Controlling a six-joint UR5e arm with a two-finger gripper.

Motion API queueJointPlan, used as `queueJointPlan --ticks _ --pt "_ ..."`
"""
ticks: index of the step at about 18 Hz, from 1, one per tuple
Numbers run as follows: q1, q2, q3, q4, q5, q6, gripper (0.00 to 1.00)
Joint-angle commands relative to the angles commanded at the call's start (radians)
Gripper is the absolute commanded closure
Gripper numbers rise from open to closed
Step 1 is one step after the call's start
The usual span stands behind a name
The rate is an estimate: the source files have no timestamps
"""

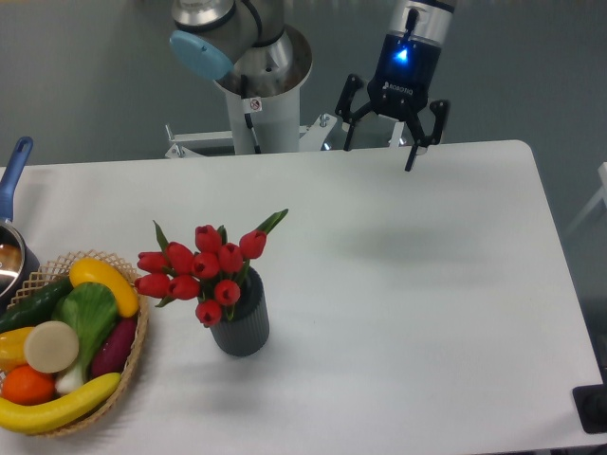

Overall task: Pick up the flowers from the vase
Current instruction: 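Move the open gripper down toward the red tulip stems in the black vase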

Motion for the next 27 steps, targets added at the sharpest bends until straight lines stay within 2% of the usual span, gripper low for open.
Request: queueJointPlan --ticks 4,8,11,13,16,20,27 --pt "-0.11 -0.069 0.003 0.072 -0.003 -0.005 0.0" --pt "-0.117 -0.074 -0.005 0.085 0.001 0.011 0.0" --pt "-0.17 -0.103 -0.005 0.101 -0.002 0.057 0.0" --pt "-0.19 -0.117 -0.008 0.135 -0.006 0.058 0.0" --pt "-0.236 -0.162 -0.006 0.167 -0.111 0.054 0.0" --pt "-0.255 -0.195 -0.003 0.17 -0.17 0.048 0.0" --pt "-0.307 -0.291 0.026 0.19 -0.287 0.048 0.0"
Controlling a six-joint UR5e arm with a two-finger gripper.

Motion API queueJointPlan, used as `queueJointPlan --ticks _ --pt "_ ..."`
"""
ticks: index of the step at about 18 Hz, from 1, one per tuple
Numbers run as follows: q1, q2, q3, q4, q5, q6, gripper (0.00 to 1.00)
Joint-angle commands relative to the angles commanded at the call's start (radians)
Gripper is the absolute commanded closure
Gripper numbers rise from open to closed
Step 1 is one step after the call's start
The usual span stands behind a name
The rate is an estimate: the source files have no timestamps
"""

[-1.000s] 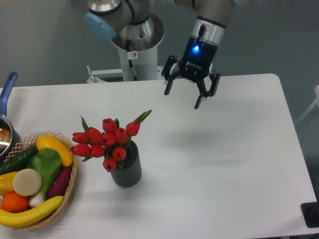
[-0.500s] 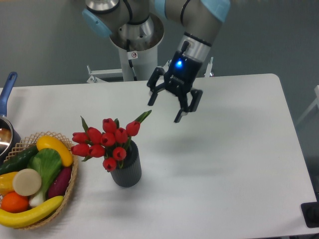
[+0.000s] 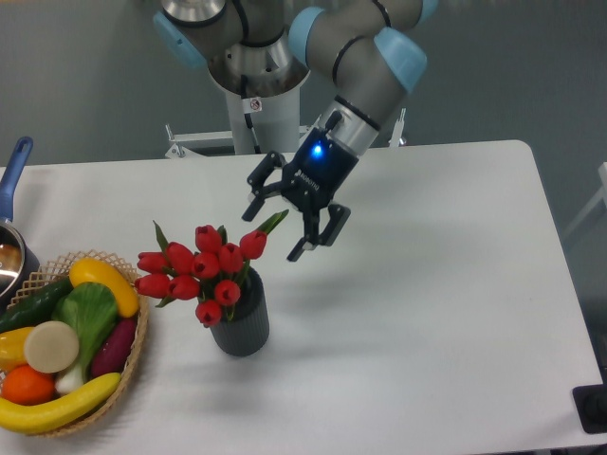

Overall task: Pick up the flowers from the vase
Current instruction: 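Move the open gripper down toward the red tulip stems in the black vase, then lower the gripper around the tulip stems and close it on them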

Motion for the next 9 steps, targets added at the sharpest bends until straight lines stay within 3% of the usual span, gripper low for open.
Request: queueJointPlan --ticks 9 --pt "-0.038 -0.064 0.049 0.0 -0.029 0.002 0.0"
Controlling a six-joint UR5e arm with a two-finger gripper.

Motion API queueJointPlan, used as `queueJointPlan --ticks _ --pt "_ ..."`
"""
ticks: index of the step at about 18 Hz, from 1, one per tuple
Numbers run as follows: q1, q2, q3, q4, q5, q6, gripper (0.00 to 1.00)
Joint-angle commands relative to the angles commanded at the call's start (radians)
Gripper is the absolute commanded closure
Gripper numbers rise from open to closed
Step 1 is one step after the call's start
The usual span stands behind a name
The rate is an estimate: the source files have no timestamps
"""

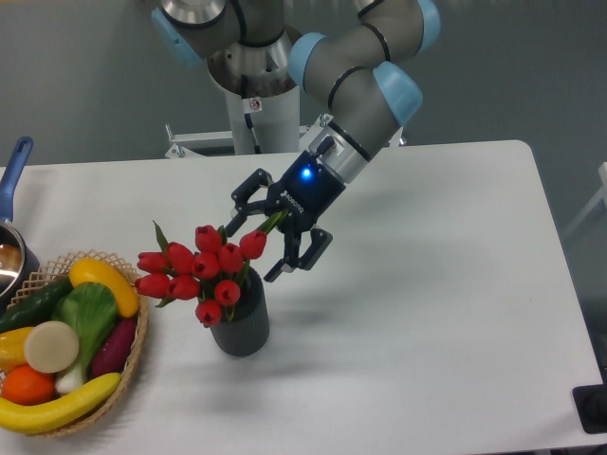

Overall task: Pick up the flowers from the vase
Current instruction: 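Lower the gripper around the tulip stems and close it on them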

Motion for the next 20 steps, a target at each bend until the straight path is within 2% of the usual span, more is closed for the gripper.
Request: queueJointPlan --ticks 7,18,19,20 --pt "-0.051 -0.057 0.044 0.002 0.0 0.003 0.0" --pt "-0.071 -0.087 0.037 0.025 -0.041 0.008 0.0" --pt "-0.071 -0.086 0.034 0.025 -0.044 0.008 0.01" --pt "-0.071 -0.086 0.032 0.025 -0.044 0.008 0.05"
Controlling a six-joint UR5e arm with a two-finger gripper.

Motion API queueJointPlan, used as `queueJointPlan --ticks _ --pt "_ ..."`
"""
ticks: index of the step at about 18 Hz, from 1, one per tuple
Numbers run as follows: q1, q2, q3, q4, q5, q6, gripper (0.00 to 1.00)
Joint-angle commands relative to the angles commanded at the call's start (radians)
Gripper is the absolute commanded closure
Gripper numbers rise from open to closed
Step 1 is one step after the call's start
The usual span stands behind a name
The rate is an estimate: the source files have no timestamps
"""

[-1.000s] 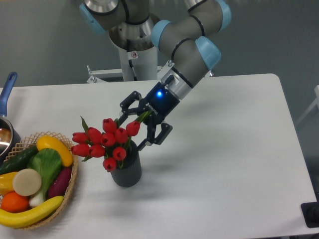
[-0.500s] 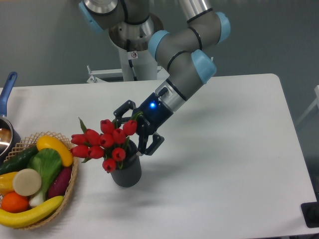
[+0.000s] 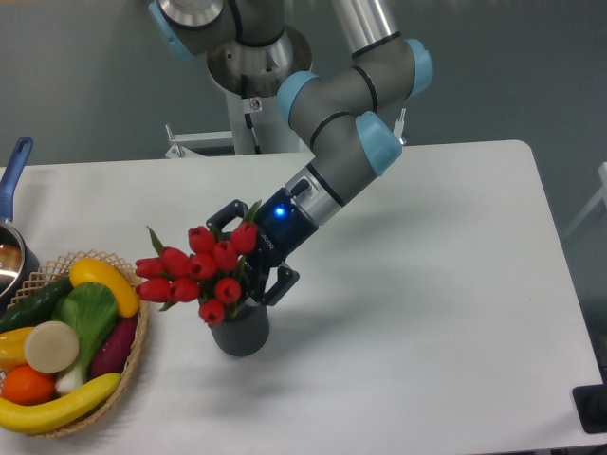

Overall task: Pick up the flowers from the vase
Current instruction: 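Lower the gripper around the tulip stems and close it on them, then lift the gripped tulips up out of the vase and carry them away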

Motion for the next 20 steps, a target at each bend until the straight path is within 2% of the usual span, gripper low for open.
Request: queueJointPlan --ticks 2,5,15,20 --pt "0.002 0.0 -0.003 0.0 -0.002 -0.002 0.25" --pt "0.003 0.003 -0.003 0.0 -0.011 -0.008 0.37" --pt "0.015 0.009 -0.003 0.0 -0.015 -0.015 0.43" --pt "0.02 0.041 0.02 0.0 -0.084 -0.147 0.43"
